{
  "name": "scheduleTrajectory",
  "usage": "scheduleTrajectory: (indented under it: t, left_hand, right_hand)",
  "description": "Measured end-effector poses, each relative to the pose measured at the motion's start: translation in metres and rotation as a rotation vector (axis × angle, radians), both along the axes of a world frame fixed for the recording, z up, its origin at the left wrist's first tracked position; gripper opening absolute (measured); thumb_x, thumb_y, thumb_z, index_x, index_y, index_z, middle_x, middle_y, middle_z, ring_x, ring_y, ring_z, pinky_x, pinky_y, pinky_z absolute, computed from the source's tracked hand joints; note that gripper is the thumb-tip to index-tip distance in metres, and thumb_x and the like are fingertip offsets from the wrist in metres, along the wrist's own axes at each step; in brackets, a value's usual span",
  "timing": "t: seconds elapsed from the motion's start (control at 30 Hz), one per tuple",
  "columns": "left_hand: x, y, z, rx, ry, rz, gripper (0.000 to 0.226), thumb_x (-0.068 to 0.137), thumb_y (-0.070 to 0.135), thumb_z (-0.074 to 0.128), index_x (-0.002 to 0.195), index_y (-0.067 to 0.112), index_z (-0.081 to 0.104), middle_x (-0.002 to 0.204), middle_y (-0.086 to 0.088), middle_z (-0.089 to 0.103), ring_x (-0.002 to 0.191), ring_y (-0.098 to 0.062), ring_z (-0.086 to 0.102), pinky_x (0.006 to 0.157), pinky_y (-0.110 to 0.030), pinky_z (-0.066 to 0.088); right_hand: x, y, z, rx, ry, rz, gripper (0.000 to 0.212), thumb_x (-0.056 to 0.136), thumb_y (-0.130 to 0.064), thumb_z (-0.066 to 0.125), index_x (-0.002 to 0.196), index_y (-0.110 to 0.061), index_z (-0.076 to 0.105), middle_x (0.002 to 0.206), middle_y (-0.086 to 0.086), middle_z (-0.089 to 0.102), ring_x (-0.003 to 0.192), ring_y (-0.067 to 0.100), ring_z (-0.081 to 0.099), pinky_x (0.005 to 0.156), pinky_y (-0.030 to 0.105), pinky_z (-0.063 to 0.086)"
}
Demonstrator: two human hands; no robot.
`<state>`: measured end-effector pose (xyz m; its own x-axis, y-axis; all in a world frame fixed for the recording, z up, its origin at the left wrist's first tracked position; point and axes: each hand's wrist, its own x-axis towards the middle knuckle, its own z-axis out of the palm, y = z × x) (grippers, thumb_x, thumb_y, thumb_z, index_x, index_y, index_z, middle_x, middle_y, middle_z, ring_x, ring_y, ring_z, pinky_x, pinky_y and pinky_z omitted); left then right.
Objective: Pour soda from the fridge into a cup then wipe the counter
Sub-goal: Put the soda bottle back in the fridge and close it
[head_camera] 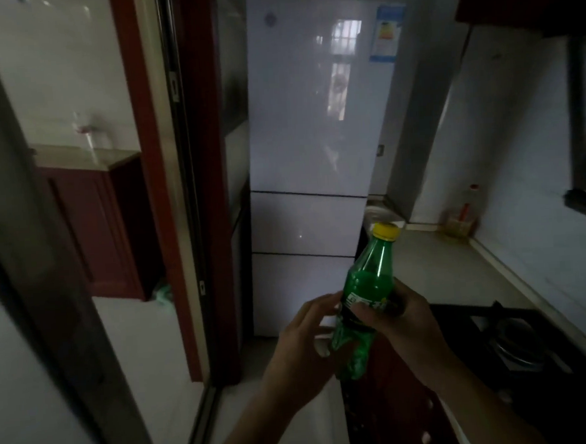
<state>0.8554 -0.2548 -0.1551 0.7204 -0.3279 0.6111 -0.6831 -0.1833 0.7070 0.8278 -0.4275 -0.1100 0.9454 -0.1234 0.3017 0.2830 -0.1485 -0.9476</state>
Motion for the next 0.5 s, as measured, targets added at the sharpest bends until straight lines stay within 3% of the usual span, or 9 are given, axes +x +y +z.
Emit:
scheduleTrajectory:
  t: [0.17,0.33,0.5]
  left_hand:
    - [0.054,-0.004,-0.006,0.07,0.005,0.1,0.068,0.081,0.021,0.078,0.139,0.031,0.046,0.133,0.02,0.048,0.111,0.0,0.058,0.084,-0.021,0.056]
    - [0.128,-0.024,0.018,0.127,-0.054,0.168,0.067,0.08,0.023,0.077,0.139,0.025,0.046,0.135,0.013,0.046,0.119,-0.003,0.053,0.089,-0.021,0.054]
    - [0.193,-0.049,0.049,0.235,-0.11,0.225,0.066,0.082,0.039,0.069,0.14,0.023,0.042,0.135,0.011,0.044,0.117,-0.003,0.054,0.089,-0.02,0.053]
  right_hand:
    - [0.071,-0.006,-0.011,0.021,-0.013,0.074,0.042,0.077,-0.019,0.082,0.116,-0.012,0.067,0.109,0.003,0.073,0.102,0.017,0.069,0.086,0.031,0.057]
    - [0.154,-0.029,0.006,0.074,-0.092,0.174,0.041,0.074,-0.016,0.08,0.111,-0.007,0.067,0.102,0.006,0.073,0.094,0.012,0.069,0.072,0.018,0.054]
    - [0.236,-0.061,0.022,0.105,-0.115,0.266,0.043,0.074,-0.029,0.085,0.111,-0.016,0.068,0.107,0.005,0.072,0.102,0.021,0.068,0.083,0.036,0.057]
